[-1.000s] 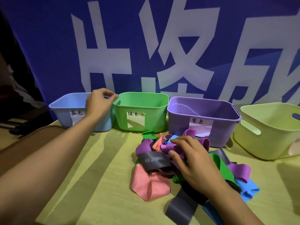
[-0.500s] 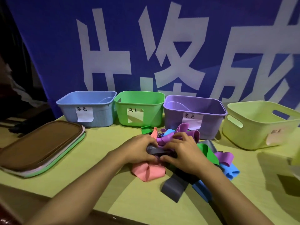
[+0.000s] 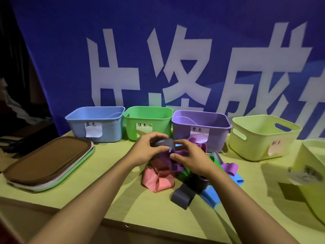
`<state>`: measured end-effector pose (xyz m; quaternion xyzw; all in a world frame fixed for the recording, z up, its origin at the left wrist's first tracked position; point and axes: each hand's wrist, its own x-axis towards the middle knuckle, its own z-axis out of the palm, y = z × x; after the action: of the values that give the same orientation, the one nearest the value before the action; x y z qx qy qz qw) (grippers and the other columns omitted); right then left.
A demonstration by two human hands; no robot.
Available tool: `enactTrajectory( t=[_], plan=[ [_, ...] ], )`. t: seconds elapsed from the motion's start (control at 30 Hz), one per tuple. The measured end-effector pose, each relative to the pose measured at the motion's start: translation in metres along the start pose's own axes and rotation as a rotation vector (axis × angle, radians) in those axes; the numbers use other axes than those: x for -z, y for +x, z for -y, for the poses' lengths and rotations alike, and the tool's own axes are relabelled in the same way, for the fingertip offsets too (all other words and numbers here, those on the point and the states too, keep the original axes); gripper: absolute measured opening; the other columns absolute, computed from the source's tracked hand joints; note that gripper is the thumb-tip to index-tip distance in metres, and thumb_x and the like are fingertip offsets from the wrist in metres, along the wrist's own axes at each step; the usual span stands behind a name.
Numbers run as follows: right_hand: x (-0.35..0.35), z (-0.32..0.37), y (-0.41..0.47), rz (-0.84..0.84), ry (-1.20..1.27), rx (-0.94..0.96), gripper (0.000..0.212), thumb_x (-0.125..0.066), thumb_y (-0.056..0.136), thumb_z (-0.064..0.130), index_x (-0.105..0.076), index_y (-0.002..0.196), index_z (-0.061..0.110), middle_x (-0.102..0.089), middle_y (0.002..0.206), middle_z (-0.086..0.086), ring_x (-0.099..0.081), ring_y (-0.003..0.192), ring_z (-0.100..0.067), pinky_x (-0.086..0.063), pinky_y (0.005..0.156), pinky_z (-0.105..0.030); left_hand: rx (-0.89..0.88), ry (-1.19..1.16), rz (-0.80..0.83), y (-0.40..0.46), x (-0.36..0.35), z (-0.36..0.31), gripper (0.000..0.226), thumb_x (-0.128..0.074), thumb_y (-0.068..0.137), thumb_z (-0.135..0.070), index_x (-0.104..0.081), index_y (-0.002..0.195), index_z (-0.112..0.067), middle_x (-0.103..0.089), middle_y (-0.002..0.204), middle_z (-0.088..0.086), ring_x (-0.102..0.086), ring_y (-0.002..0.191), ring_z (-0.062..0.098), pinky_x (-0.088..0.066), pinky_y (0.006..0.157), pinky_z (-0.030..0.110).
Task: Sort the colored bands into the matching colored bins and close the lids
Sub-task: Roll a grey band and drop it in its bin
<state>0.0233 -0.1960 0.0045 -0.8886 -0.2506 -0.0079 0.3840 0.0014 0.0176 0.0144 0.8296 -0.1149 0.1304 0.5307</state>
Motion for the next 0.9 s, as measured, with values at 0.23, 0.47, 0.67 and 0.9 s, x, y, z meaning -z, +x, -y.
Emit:
enactTrajectory(
  t=[0.23, 0.47, 0.67, 0.9],
  plan=[
    [0.028, 0.016, -0.008, -0.143, 0.368, -0.009, 0.051, -0.085, 0.081, 0.032, -0.065, 0.128, 0.025, -0.069, 0.113, 0.006, -0.070, 0.101, -0.010, -0.059, 0.086, -0.024, -0.035, -0.112, -0.049, -0.001, 0.001, -0.023, 0.044, -0.083, 0.082, -0.007, -0.069, 0.119, -0.027, -0.072, 0.120, -0.009, -0.067, 0.114, 0.006, -0.052, 0.104, 0.027],
    [0.054, 0.031, -0.011, -0.231, 0.732, -0.010, 0.048, -0.085, 0.078, 0.015, -0.069, 0.123, 0.021, -0.066, 0.125, -0.006, -0.074, 0.087, -0.013, -0.059, 0.074, -0.026, -0.105, -0.120, -0.077, 0.010, -0.006, -0.040, 0.044, -0.078, 0.086, -0.001, -0.071, 0.114, -0.034, -0.074, 0.119, -0.007, -0.067, 0.117, 0.010, -0.051, 0.107, 0.034],
    [0.080, 0.043, -0.014, -0.284, 0.965, 0.079, 0.045, -0.081, 0.070, 0.015, -0.073, 0.114, 0.010, -0.077, 0.109, -0.007, -0.073, 0.103, -0.018, -0.056, 0.089, -0.022, -0.105, -0.168, -0.063, 0.010, -0.020, -0.048, 0.024, -0.074, 0.092, -0.012, -0.073, 0.113, -0.023, -0.075, 0.112, 0.002, -0.068, 0.102, 0.011, -0.052, 0.088, 0.020],
    [0.101, 0.076, -0.019, -0.406, 0.600, 0.195, 0.028, -0.076, 0.087, 0.004, -0.075, 0.114, 0.011, -0.079, 0.106, -0.002, -0.074, 0.101, -0.014, -0.056, 0.084, -0.020, -0.029, -0.343, -0.062, 0.010, -0.034, -0.059, 0.018, -0.060, 0.103, -0.018, -0.073, 0.115, -0.014, -0.079, 0.109, 0.004, -0.072, 0.105, 0.018, -0.056, 0.091, 0.029]
  ],
)
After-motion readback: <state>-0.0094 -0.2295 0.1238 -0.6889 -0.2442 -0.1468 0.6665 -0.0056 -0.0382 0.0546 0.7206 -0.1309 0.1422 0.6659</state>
